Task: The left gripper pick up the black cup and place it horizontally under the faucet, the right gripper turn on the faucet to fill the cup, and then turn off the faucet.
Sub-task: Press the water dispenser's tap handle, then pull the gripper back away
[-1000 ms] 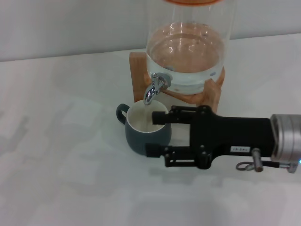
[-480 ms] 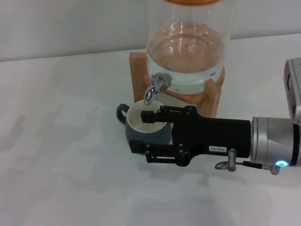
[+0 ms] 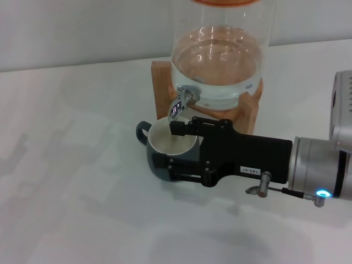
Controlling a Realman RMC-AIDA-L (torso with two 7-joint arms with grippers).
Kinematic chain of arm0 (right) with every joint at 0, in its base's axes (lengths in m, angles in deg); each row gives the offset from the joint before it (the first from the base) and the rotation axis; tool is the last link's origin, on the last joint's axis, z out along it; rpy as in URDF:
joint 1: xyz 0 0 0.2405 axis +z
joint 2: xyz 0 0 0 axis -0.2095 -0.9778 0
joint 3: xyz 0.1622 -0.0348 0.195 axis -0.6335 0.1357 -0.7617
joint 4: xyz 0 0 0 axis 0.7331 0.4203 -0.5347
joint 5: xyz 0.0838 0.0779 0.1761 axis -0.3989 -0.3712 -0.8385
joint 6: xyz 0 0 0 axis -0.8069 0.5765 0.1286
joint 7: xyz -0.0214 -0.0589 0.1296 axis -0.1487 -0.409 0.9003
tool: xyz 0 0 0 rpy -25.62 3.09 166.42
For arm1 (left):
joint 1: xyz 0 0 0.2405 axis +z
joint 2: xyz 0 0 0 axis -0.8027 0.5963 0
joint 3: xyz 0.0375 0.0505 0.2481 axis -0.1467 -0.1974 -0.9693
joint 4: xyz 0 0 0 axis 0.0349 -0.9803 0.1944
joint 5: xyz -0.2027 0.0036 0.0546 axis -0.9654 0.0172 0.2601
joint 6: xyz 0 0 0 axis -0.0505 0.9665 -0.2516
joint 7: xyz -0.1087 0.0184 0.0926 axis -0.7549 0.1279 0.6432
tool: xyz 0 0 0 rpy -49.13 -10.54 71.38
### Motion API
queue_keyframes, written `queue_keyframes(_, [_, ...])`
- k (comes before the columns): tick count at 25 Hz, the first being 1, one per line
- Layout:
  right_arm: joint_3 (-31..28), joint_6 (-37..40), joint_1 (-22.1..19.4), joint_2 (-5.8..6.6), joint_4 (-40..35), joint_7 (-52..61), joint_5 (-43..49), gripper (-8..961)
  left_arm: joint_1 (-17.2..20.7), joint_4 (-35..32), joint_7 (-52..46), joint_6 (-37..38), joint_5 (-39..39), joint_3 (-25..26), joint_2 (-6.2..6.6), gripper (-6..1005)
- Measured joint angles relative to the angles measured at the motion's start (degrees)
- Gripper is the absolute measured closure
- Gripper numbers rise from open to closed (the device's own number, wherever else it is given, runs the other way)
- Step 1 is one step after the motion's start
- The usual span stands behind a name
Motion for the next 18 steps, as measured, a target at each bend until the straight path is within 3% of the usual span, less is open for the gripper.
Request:
queue_keyframes(5, [1.06,2.58,-1.00,-0.26,-0.95,0.62,0.60,234,-0.25,0.00,0.02,0.69,-0.08,-0.01,0.00,180])
queue_keyframes(18, [1.99,3.43,0.98,-0.33,-0.60,1.00,0.20,234,-0.26,0.01,0.05,0.50,-0.09,0.00,0.00,174])
